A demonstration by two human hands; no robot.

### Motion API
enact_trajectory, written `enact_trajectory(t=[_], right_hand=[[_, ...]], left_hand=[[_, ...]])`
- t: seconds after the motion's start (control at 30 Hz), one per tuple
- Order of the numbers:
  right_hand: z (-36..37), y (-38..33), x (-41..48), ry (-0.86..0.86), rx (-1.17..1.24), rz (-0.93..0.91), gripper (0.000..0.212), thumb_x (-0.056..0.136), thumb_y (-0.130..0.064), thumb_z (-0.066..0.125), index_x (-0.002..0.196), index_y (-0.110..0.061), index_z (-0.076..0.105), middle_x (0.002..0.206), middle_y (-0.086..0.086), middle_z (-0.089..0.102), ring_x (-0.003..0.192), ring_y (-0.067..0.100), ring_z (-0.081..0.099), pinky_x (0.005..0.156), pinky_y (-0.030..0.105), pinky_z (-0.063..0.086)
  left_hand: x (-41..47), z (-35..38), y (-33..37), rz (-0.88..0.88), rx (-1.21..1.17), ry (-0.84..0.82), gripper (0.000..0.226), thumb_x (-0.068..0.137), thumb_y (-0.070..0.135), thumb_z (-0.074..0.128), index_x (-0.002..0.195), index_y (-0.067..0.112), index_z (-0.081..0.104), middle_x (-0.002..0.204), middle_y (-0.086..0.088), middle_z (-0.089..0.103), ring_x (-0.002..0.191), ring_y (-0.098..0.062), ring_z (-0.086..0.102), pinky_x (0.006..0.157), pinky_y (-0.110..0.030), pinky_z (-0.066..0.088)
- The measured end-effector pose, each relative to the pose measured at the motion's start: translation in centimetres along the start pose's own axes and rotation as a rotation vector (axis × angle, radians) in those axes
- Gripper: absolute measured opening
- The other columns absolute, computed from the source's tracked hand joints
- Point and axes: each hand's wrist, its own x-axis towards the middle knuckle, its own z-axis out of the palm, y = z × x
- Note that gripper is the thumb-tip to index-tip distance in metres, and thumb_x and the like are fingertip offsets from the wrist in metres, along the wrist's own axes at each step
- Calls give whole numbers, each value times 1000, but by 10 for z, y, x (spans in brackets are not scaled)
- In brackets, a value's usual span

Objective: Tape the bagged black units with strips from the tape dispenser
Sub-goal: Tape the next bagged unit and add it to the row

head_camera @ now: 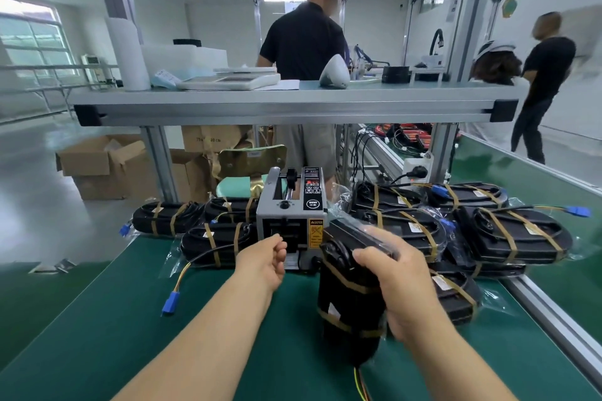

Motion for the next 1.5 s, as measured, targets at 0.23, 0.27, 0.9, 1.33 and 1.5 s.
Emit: enact_trajectory(t=[0.23, 0.27, 0.9, 1.33, 1.5], right_hand=[[4, 26, -14, 161, -10, -149, 28, 76, -31, 67, 98, -47, 73, 77, -9, 74, 67, 27, 64, 67, 21, 51], [4, 26, -16, 152, -22, -176, 25, 82, -29, 69, 98, -48, 73, 78, -12, 75, 66, 15, 67, 65, 15, 51], [17, 24, -34, 128, 2, -283, 47, 96, -56, 30, 104, -43, 75, 100, -12, 77, 100, 6, 71, 82, 15, 52], [21, 25, -37, 145, 14, -304, 46, 101, -42, 31, 103, -36, 76, 102, -11, 77, 102, 7, 70, 83, 14, 50], [19, 26, -38, 149, 22, -316, 49, 101, -40, 31, 100, -29, 78, 100, -11, 77, 100, 7, 71, 81, 13, 50]], left_hand=[[17, 16, 3, -28, -75, 40, 27, 98, 24, 59, 73, 16, 52, 62, 4, 52, 24, -2, 37, 33, -14, 26], [20, 17, 3, -26, -86, 53, 27, 98, 23, 59, 73, 16, 51, 64, 3, 53, 23, -2, 37, 30, -11, 26], [-124, -14, -16, 533, 255, -453, 14, 73, 30, 73, 62, 22, 71, 61, 3, 56, 56, -7, 51, 63, -23, 45], [-120, -5, -16, 595, 478, -345, 12, 79, 11, 77, 68, 7, 73, 69, -13, 71, 61, -17, 63, 68, -33, 51], [-116, -3, -18, 627, 503, -311, 14, 80, 8, 76, 66, 7, 72, 64, -13, 70, 56, -19, 62, 64, -34, 51]])
